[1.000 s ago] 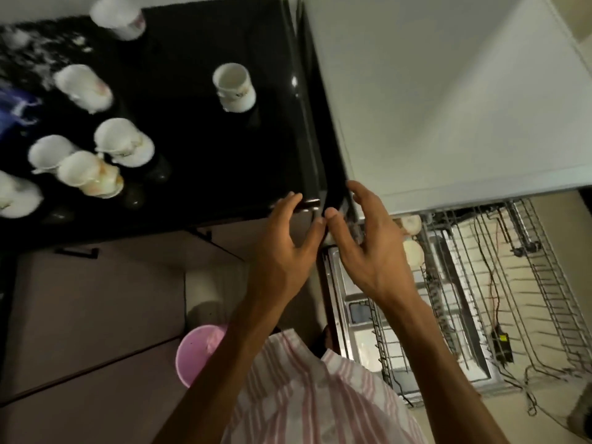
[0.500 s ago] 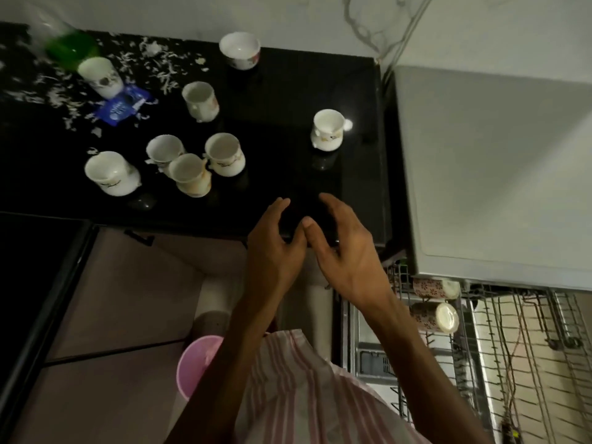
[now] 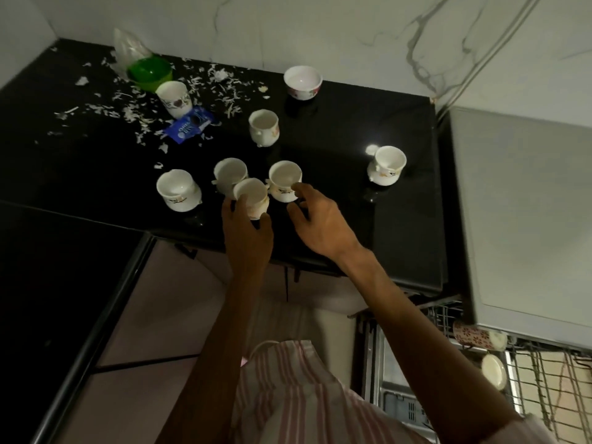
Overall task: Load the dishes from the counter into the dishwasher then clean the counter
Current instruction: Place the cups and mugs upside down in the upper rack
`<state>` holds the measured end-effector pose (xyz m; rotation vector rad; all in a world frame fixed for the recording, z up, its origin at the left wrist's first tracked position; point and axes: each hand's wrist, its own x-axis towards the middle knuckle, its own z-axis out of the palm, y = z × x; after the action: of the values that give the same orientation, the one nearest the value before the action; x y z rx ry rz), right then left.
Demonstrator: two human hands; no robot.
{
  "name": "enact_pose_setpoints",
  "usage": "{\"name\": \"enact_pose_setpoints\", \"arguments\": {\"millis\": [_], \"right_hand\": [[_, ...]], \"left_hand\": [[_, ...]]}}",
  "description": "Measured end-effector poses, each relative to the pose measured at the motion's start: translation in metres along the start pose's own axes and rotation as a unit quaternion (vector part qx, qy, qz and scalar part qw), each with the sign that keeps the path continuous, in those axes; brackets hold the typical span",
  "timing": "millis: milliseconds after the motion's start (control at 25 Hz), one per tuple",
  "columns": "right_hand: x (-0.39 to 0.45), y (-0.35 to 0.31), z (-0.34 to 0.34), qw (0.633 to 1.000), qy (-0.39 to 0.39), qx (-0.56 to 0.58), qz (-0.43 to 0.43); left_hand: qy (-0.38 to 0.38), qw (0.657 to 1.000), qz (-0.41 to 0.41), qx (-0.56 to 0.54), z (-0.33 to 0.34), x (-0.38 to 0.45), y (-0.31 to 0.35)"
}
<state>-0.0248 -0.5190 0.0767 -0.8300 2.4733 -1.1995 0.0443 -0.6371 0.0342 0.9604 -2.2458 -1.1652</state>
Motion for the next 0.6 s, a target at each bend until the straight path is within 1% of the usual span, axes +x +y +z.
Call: {"name": "enact_pose_setpoints", "arguments": {"millis": [80, 240, 320, 400, 480, 520, 600], "right_hand": [[0.014, -0.004, 0.011, 1.000, -0.011, 0.002, 0.009], [0.023, -0.004, 0.021, 0.999, -0.043, 0.001, 0.028], [0.021, 0.000, 0.019, 0.998, -0.045, 0.004, 0.034], [0.016, 0.005, 0.013, 0.997, -0.049, 0.022, 0.054], [0.008, 0.010, 0.010, 0.990, -0.059, 0.082, 0.101], [0.004, 0.013, 0.010, 0.979, -0.069, 0.140, 0.134], [-0.005, 0.015, 0.013, 0.933, -0.085, 0.294, 0.188]], "left_hand": [[0.002, 1.000, -0.014, 0.027, 0.000, 0.017, -0.010], [-0.032, 0.998, 0.008, 0.056, -0.003, 0.037, -0.019], [-0.040, 0.998, 0.003, 0.054, -0.010, 0.035, -0.014], [-0.029, 0.999, -0.013, 0.022, -0.020, 0.029, -0.008], [-0.023, 1.000, -0.010, -0.011, -0.030, 0.018, -0.002], [-0.029, 0.999, -0.010, -0.024, -0.033, 0.011, 0.002], [-0.050, 0.997, -0.031, -0.053, -0.035, -0.001, 0.009]]}}
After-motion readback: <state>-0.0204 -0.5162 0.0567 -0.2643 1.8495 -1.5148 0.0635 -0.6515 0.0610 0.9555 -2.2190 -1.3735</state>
